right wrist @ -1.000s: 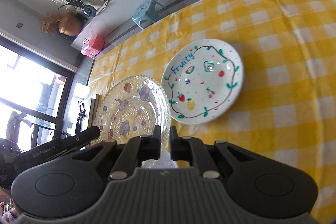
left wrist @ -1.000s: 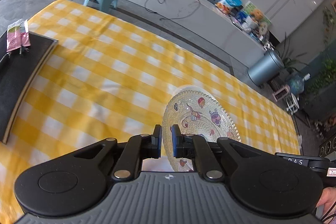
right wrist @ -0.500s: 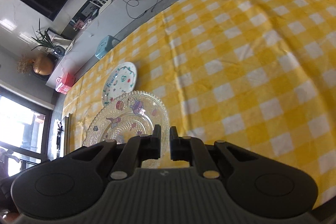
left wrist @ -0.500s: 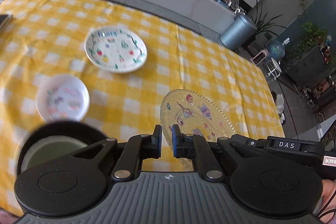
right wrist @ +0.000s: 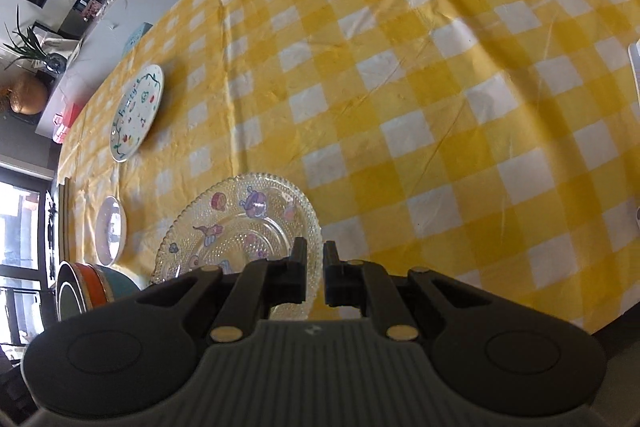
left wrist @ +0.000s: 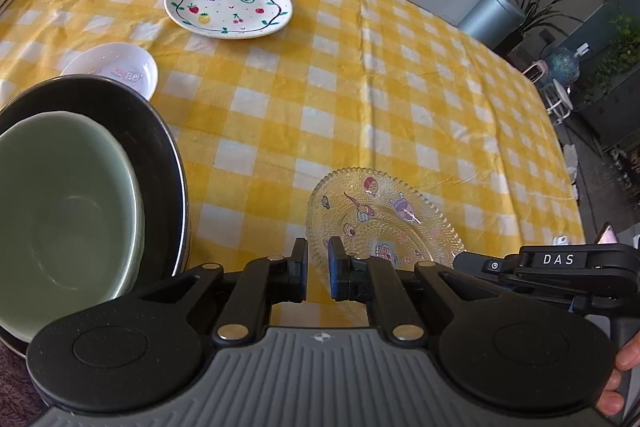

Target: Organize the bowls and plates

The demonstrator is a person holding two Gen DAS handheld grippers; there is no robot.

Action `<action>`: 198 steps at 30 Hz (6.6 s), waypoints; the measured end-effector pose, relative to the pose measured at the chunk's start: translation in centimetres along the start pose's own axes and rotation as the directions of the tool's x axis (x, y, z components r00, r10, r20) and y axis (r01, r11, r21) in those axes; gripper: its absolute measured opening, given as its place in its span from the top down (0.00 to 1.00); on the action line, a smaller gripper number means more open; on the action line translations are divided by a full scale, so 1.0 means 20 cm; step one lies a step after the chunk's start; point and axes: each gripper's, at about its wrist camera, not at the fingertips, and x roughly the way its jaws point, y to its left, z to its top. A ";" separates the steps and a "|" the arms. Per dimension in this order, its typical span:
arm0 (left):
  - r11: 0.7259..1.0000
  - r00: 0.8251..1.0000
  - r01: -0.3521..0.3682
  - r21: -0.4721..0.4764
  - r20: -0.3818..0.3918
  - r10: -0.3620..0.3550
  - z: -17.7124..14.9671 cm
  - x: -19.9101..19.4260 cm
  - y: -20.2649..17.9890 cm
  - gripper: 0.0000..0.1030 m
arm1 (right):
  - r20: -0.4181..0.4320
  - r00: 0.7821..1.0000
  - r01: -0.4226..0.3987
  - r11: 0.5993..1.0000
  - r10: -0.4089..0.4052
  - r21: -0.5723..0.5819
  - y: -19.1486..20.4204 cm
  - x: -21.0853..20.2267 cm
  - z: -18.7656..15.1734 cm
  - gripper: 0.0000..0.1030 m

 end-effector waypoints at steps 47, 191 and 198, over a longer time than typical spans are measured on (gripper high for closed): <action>0.971 0.990 -0.142 0.190 0.018 0.141 0.00 -0.10 -0.12 0.68 | 0.123 0.988 0.110 0.977 -0.088 -0.183 0.18 -0.01 -0.05 0.75; 0.996 0.994 -0.078 0.042 0.074 0.075 -0.13 0.00 -0.07 0.87 | 0.122 0.992 0.055 0.995 -0.044 -0.085 0.05 -0.04 -0.10 0.93; 0.991 0.990 -0.125 0.056 0.076 0.120 -0.16 0.02 -0.07 0.87 | 0.117 0.990 0.089 0.986 -0.073 -0.138 0.09 -0.01 -0.13 0.92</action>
